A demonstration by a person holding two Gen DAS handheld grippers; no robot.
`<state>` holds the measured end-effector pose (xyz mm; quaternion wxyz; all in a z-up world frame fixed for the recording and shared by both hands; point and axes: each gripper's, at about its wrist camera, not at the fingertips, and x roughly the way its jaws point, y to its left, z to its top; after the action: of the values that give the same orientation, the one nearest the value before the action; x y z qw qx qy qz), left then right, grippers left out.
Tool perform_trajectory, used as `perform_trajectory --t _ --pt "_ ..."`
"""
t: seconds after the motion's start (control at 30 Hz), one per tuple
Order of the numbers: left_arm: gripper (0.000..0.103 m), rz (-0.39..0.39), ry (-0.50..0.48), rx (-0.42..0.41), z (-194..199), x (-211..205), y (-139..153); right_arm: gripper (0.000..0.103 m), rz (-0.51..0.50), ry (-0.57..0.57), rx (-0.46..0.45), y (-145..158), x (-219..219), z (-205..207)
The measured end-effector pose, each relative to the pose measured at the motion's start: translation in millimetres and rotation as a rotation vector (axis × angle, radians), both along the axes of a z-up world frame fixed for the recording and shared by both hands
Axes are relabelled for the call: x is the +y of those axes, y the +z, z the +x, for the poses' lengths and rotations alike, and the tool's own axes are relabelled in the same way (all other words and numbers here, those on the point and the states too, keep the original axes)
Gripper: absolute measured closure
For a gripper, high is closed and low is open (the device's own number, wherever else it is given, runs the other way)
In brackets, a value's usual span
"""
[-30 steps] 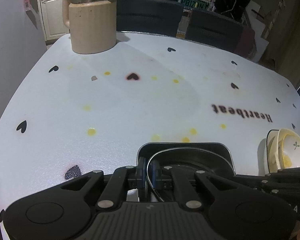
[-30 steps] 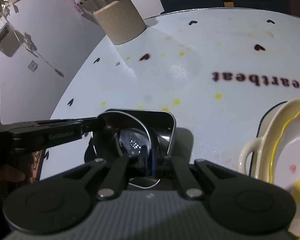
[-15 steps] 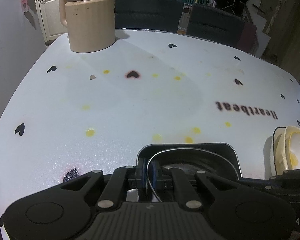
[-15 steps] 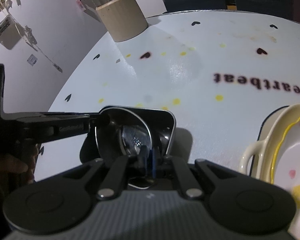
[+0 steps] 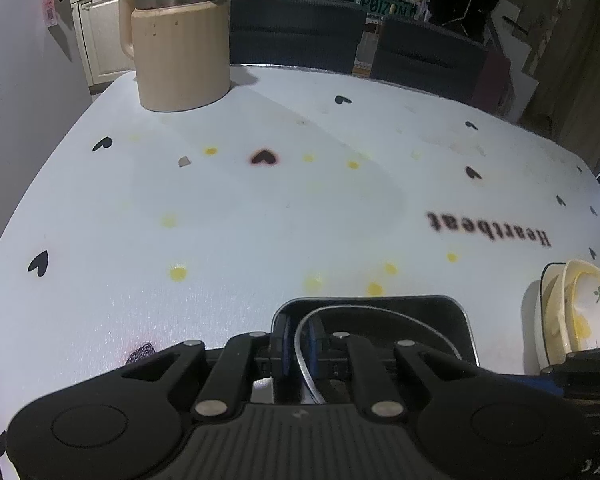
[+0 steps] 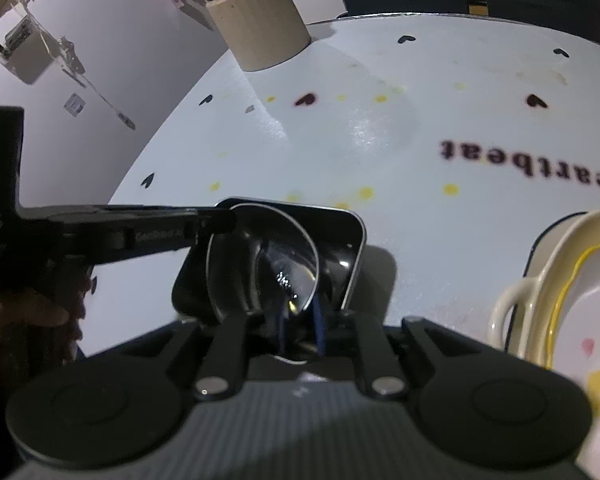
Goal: Organize plates and bowls
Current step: 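Lift the oval steel bowl with both tools and lower it into the square steel tray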
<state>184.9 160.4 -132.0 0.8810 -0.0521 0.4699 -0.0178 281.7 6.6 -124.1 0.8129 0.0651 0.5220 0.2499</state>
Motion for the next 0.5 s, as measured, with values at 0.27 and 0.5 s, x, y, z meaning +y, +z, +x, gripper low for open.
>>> perform_trajectory --t 0.27,0.5 --pt "0.077 -0.013 -0.011 -0.033 -5 1 10 0.084 0.058 -0.041 -0.030 18 -15 4" --pt "0.068 -0.017 0.006 -0.059 -18 11 19 0.084 0.041 -0.103 -0.052 13 -28 12"
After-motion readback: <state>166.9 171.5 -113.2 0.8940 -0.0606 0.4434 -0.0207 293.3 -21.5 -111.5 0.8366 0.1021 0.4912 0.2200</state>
